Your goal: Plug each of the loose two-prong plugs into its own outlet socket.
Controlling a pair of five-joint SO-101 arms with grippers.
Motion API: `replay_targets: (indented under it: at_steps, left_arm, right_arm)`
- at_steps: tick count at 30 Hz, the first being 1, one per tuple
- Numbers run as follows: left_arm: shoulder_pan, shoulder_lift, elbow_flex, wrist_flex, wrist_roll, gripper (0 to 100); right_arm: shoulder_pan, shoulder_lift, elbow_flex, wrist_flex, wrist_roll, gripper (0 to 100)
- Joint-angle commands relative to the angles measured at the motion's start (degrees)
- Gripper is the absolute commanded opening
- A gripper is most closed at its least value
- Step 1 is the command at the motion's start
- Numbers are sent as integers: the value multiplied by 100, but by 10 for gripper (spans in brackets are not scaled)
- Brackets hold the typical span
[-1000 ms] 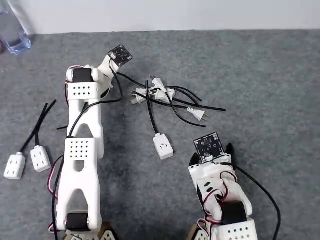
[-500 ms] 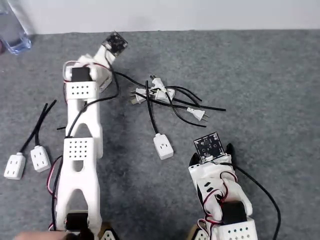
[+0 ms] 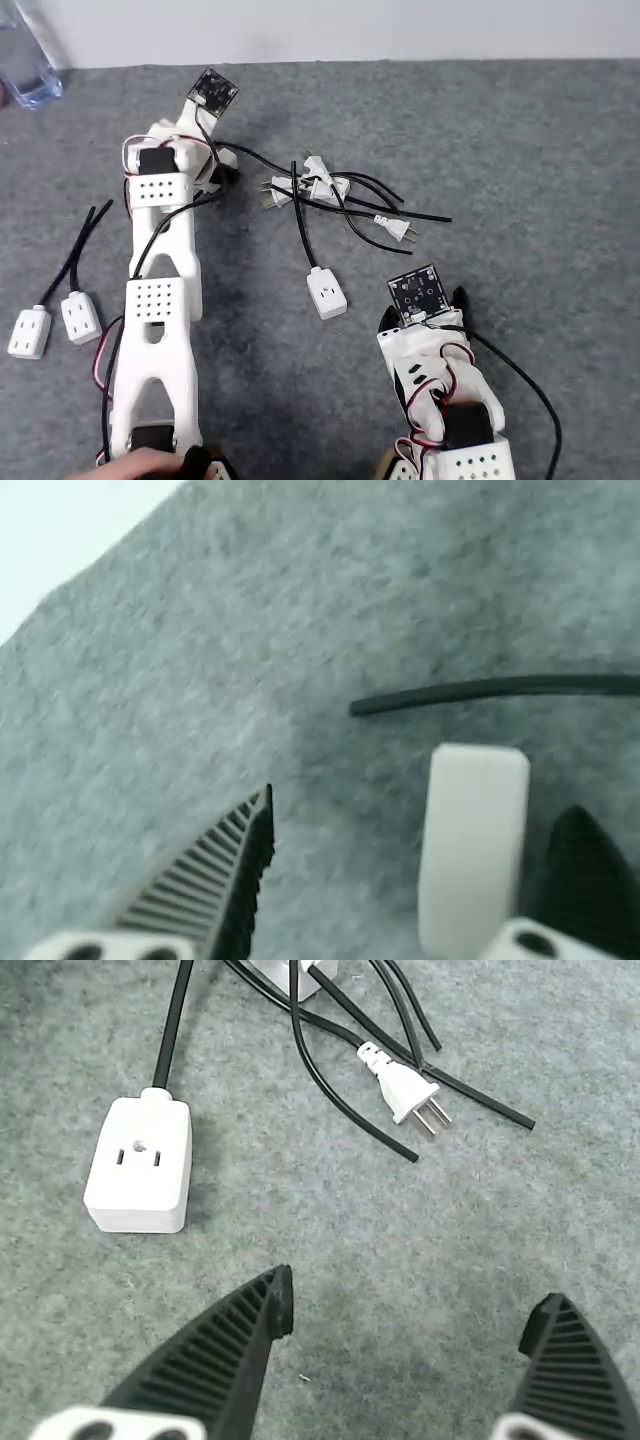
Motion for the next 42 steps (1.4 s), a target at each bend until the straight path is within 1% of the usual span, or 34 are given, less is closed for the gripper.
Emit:
replay_targets:
  at_steps: [1, 4, 12, 14, 16, 18, 21, 23, 25, 29, 31, 34, 36, 41, 42]
  left_arm:
    - [-18, -123, -154, 193, 88, 419]
    - [9, -158, -163, 431, 88, 419]
    - [9, -70, 110, 730, 70, 418]
    - [9, -70, 119, 756, 70, 398]
    - [9, -70, 101, 721, 62, 352]
    - [35, -88, 92, 703, 62, 278]
    - [70, -114, 84, 686, 53, 120]
    - [70, -114, 84, 422, 53, 8]
    - [53, -114, 84, 202, 53, 25]
    - [26, -114, 84, 211, 62, 12]
    - [44, -123, 57, 404, 62, 12]
    - [123, -290, -215, 941, 70, 12]
    - [220, -747, -163, 1371, 88, 12]
    - [369, -2057, -163, 2787, 88, 12]
    - [369, -2277, -136, 2875, 88, 12]
  right_arm:
    - [-13, 31, 88, -92, 53, 351]
    - [-13, 31, 88, -92, 53, 351]
    - [-13, 31, 88, -92, 53, 351]
    - [-13, 31, 88, -92, 53, 351]
    - [-13, 31, 88, -92, 53, 351]
    - [-13, 31, 88, -92, 53, 351]
    - [-13, 31, 88, -92, 53, 351]
    - [-13, 31, 88, -92, 53, 351]
    - [-13, 31, 88, -92, 53, 351]
    - [-13, 31, 88, -101, 53, 351]
    - [-13, 31, 88, -119, 53, 351]
    - [-13, 31, 88, -136, 53, 350]
    - [-13, 31, 88, -136, 53, 350]
    - [-22, 31, 88, -145, 53, 350]
    - [-22, 31, 88, -145, 53, 350]
